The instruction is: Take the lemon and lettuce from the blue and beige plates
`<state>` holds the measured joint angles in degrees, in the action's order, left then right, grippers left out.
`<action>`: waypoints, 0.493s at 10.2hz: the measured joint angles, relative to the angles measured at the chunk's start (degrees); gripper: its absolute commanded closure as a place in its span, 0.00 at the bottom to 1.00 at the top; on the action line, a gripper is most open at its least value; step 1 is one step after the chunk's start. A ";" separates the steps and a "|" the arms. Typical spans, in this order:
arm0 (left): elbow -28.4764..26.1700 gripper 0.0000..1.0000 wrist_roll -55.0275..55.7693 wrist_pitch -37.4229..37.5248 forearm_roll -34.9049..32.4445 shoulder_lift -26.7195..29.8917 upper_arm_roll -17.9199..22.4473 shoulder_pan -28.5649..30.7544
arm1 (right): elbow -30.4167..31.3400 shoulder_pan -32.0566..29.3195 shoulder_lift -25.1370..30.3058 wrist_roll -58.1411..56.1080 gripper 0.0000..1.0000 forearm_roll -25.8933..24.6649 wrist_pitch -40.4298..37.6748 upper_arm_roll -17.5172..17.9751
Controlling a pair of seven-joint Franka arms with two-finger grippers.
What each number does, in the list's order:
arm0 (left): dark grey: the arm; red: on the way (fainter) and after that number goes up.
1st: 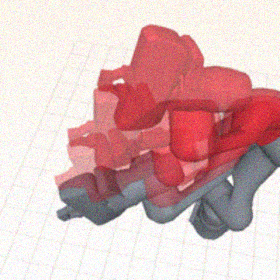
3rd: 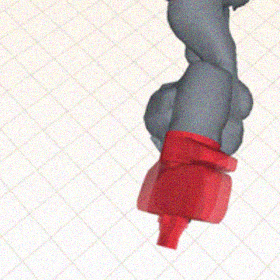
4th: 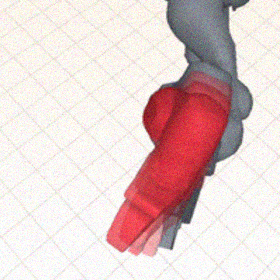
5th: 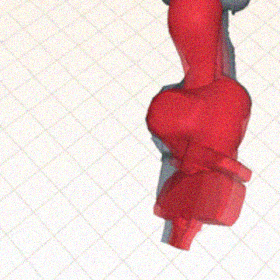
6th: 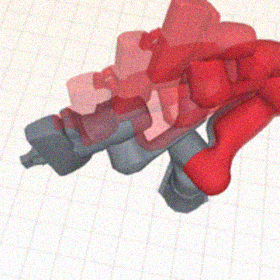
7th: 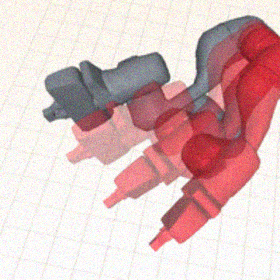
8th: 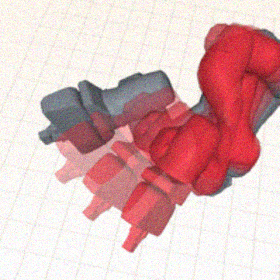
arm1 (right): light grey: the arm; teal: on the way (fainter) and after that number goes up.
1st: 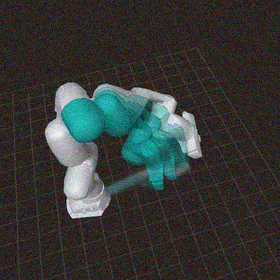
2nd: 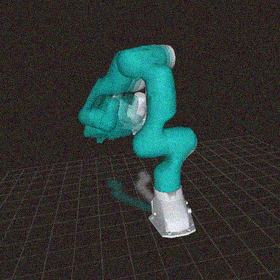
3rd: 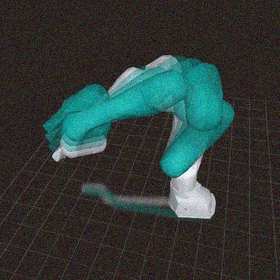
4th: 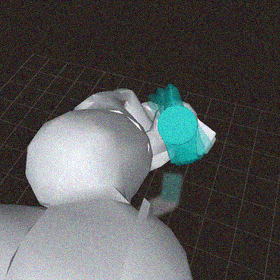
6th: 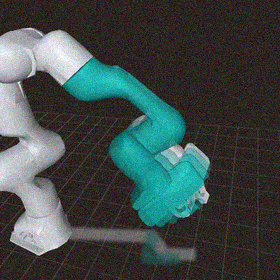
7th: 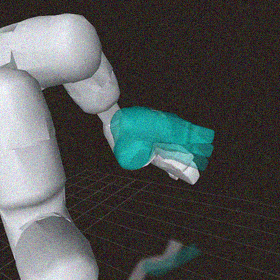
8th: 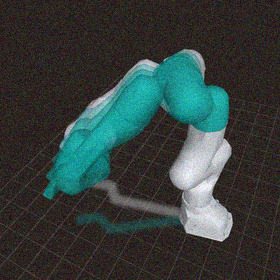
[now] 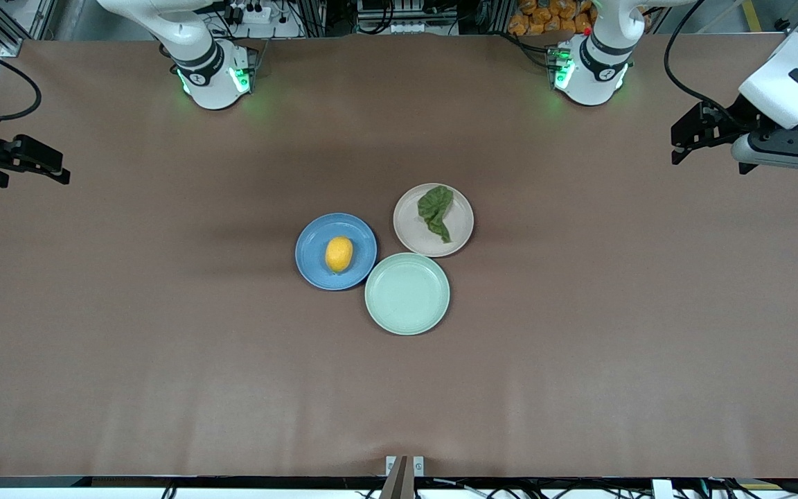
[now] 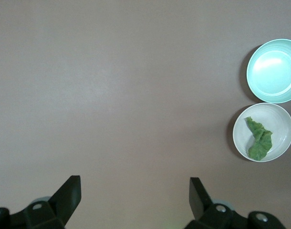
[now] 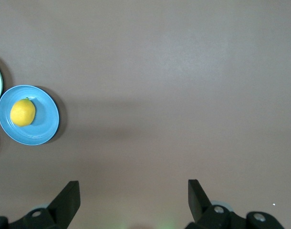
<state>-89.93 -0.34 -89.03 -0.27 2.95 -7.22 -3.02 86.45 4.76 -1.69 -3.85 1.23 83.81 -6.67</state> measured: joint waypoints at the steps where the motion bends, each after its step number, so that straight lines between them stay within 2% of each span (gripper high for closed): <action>1: 0.00 0.00 0.00 0.00 0.00 0.00 0.17 0.03 | 0.00 -0.01 0.00 0.00 0.00 0.00 0.00 0.00; 5: -0.02 0.00 0.00 0.01 0.00 -0.02 0.67 0.10 | 0.00 -0.07 0.00 0.00 0.00 0.00 -0.01 0.00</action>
<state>-89.95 -0.34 -89.02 -0.27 2.93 -6.54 -2.92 86.45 4.70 -1.69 -3.85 1.23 83.81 -6.67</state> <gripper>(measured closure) 0.000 0.000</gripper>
